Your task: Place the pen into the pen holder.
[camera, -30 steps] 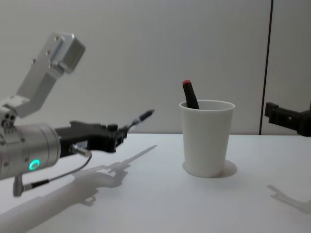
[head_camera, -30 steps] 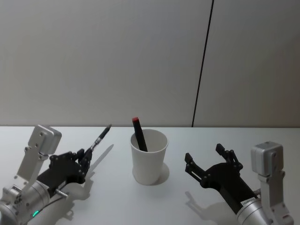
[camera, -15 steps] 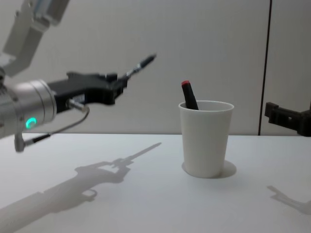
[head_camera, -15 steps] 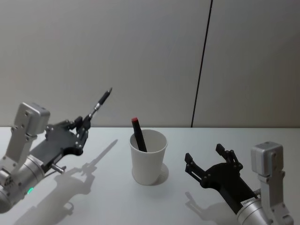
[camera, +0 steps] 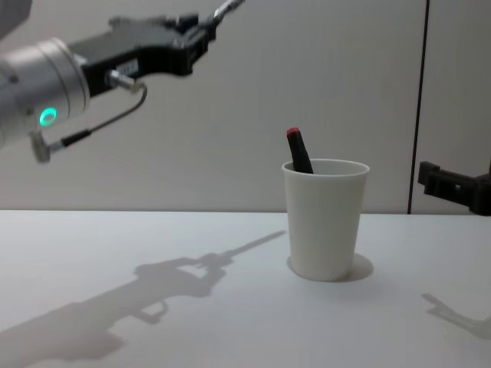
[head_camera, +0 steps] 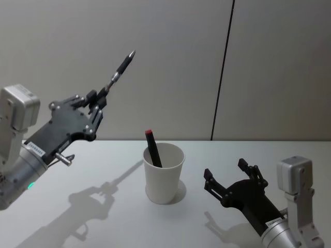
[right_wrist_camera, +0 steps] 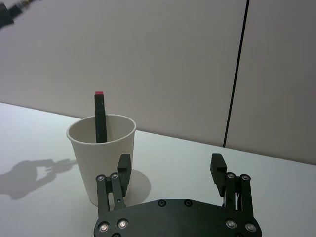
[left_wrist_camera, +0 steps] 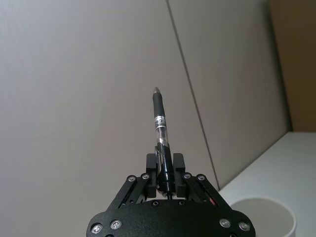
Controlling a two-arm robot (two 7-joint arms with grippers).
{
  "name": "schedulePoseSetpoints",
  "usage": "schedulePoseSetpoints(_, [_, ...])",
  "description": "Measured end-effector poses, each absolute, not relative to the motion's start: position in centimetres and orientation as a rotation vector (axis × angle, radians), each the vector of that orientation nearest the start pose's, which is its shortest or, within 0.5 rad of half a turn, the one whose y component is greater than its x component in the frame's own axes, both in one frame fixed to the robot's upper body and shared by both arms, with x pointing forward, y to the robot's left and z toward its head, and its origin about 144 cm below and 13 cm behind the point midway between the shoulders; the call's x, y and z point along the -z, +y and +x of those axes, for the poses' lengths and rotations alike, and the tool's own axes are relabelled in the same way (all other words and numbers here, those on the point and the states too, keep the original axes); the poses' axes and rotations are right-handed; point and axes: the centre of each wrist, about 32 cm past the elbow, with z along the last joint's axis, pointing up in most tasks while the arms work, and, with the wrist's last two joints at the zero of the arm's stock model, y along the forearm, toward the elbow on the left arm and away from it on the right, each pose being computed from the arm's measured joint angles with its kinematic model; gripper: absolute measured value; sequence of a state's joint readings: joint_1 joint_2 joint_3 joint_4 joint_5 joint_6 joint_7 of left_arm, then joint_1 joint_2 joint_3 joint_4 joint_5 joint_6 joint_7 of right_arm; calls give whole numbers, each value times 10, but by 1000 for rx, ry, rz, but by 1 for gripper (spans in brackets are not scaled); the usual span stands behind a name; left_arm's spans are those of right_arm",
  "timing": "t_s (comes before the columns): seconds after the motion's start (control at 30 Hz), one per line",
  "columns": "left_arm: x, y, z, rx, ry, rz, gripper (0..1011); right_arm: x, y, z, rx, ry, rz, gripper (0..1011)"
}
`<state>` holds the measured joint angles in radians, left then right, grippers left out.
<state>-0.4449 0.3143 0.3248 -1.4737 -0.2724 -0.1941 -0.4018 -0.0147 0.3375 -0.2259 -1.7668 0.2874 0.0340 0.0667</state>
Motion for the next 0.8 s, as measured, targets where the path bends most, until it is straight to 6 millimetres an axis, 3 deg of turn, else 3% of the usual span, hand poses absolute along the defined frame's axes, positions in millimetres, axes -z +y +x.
schedulePoseSetpoints(0.8, [-1307, 206, 572, -543, -568, -406, 204, -1189, -237, 443, 1229, -75, 26, 1001])
